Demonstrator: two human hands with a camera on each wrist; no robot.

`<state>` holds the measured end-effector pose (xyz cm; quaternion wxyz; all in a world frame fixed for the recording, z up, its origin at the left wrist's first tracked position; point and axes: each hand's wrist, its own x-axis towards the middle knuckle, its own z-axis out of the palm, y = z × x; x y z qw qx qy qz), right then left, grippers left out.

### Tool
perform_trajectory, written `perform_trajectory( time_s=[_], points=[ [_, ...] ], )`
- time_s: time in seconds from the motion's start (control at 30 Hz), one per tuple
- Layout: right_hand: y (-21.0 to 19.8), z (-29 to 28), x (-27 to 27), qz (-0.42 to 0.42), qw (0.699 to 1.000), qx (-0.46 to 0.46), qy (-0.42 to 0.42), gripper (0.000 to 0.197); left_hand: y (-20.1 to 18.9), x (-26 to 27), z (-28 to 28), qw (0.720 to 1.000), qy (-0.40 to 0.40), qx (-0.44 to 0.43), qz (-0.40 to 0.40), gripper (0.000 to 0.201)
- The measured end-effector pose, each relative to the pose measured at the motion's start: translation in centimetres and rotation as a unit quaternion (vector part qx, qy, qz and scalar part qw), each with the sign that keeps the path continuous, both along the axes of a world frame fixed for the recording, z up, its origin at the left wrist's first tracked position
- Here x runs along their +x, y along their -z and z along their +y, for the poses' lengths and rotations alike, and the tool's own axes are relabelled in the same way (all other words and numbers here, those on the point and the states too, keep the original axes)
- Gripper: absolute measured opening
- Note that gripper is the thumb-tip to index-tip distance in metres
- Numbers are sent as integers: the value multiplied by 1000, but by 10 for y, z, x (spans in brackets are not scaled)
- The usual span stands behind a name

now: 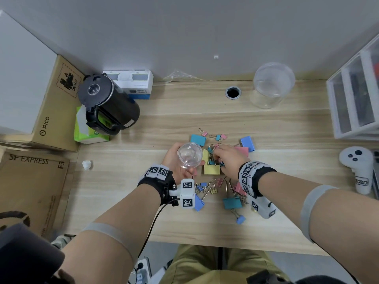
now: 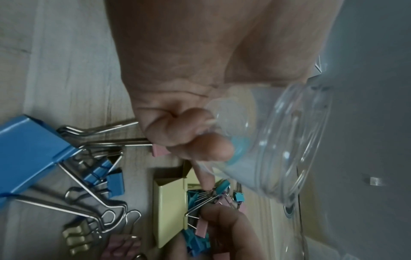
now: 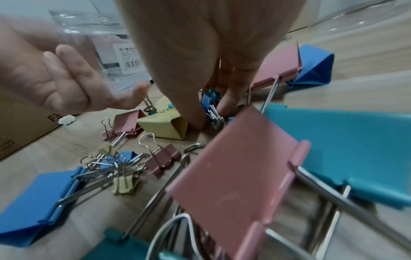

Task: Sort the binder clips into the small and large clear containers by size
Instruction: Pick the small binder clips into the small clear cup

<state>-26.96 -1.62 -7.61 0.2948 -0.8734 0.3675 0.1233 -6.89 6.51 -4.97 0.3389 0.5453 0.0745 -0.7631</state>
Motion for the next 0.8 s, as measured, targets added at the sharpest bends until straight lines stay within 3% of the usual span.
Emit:
perform_trajectory(
  time_s=[0.27,0.4,0.57,0.7,0.8],
  points=[
    [-4,-5,0,27,1000,8,8,25,-5,-5,-6,1000,-9,21,8,42],
    [-9,-12,1,34,995,37,88,21,-8,-9,-10,999,-9,29,-14,42],
    [-23,-27,-1,-76,967,129,206,10,-11,-14,-17,997,11,33,-66,44],
    [-46,-47,6,-175,918,192,300,16,-13,-19,-22,995,10,39,-96,44],
    [-62,-57,16,-224,901,223,295,18,-15,-22,-27,993,-1,45,-106,41]
  ],
)
